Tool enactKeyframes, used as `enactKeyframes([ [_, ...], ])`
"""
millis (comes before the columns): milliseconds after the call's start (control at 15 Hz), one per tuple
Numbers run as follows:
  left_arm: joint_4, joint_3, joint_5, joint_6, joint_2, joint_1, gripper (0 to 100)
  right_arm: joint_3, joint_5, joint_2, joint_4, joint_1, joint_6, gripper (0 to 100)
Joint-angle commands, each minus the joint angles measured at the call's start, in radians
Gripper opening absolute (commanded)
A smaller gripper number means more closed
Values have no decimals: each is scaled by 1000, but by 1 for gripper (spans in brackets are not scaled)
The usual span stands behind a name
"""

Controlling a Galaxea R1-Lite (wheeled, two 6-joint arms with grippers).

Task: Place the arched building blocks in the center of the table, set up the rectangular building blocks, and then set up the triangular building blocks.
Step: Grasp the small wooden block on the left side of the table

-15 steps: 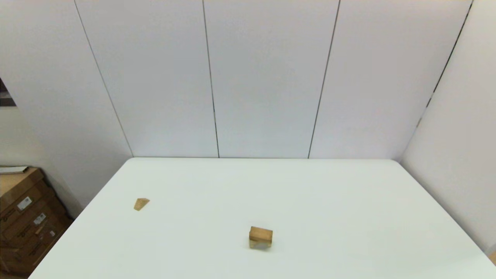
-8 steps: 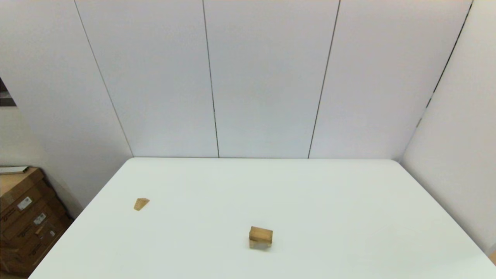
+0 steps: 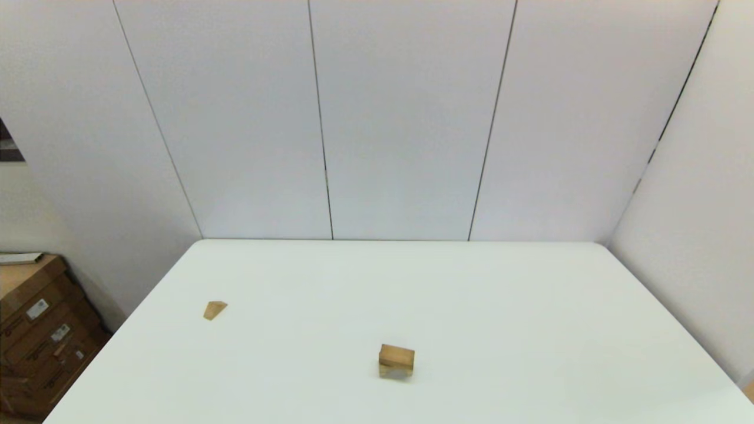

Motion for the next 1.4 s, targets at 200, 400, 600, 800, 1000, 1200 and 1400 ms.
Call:
enactKeyframes([
  [200, 69, -192, 36, -8, 106, 0, 100, -1, 0, 1, 1, 0, 0, 100],
  [400, 100, -422, 132, -175, 504, 0, 100, -1, 0, 1, 1, 0, 0, 100],
  [600, 72, -472, 146, -214, 845, -1, 100, -1, 0, 1, 1, 0, 0, 100],
  [800, -45, -472, 69, -206, 1127, 0, 100, -1, 0, 1, 1, 0, 0, 100],
  [1000, -146, -472, -24, -92, 1363, 25, 100, -1, 0, 1, 1, 0, 0, 100],
  [1200, -325, -480, -155, 75, 1595, 153, 100, -1, 0, 1, 1, 0, 0, 100],
  [1400, -482, -535, -277, 291, 1851, 295, 100, -1, 0, 1, 1, 0, 0, 100],
])
